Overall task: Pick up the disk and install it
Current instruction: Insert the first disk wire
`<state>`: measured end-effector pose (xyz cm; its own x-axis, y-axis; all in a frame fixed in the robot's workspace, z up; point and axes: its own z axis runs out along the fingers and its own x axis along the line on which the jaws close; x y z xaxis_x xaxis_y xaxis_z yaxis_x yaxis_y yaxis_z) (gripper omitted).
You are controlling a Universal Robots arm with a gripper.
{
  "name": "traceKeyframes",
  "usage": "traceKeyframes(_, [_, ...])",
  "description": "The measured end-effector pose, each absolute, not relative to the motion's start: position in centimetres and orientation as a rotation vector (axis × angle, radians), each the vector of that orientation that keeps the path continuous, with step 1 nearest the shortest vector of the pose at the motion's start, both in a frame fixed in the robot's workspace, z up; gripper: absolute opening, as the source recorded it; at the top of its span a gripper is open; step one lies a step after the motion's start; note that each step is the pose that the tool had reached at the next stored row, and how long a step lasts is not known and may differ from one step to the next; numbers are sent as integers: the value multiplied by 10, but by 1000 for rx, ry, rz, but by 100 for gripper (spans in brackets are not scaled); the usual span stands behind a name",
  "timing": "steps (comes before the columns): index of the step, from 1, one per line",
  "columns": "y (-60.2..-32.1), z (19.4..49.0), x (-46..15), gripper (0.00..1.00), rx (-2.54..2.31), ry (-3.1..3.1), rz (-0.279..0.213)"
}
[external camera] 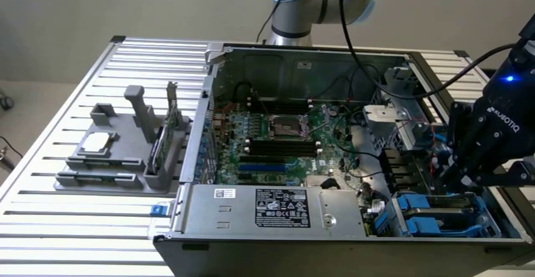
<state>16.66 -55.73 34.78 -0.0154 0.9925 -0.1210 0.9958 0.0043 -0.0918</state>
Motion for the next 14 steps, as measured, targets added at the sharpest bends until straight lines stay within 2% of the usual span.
traceKeyframes(14, [-561, 346, 167, 17, 2180, 2196, -205])
